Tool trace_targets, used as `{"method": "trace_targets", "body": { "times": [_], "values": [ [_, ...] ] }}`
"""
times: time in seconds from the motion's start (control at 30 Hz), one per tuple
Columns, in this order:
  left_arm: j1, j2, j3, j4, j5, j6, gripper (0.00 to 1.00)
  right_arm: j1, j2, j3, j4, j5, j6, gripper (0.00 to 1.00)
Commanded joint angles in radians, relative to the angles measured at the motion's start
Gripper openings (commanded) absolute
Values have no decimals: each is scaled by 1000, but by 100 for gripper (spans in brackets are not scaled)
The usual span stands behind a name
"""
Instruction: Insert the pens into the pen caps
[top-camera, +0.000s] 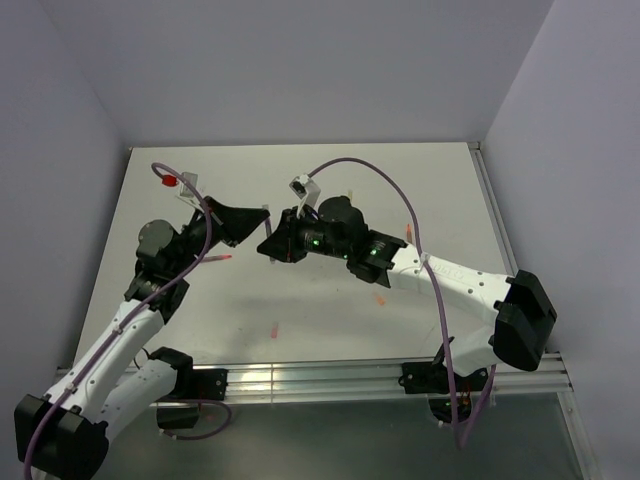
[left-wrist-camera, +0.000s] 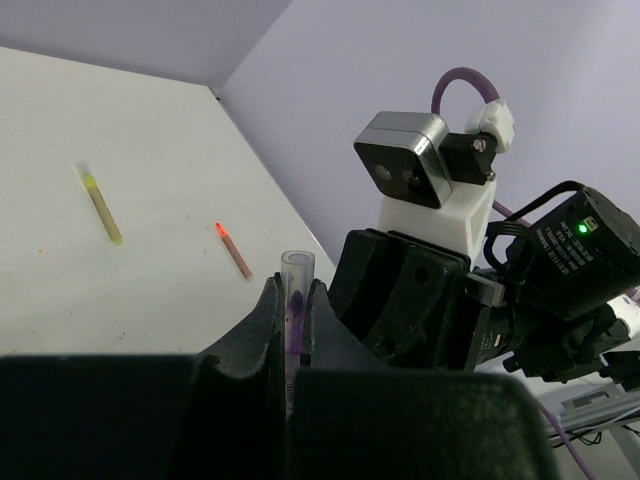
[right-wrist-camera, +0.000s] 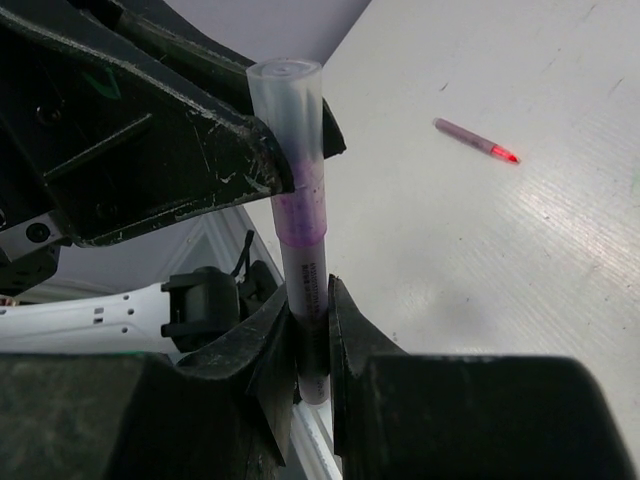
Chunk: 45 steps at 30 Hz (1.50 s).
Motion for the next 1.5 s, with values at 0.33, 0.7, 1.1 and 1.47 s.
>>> {"method": "trace_targets", "body": {
  "times": [0.33,0.7,1.1,1.47],
  "values": [
    [-107,-109,-85,-150,154,106,0,-166,-21,98,152,76,20,0],
    [-182,-136,-171,-118,113,101,0,-230,-5,203,101,48,4,0],
    [-288,-110,-182,-105,51,104,0,-272,38,314,60,18,-9,0],
    [-299,-191,-84,-332,-265,123,5,-273,-23,239,32,-11,-49,0]
  ]
}}
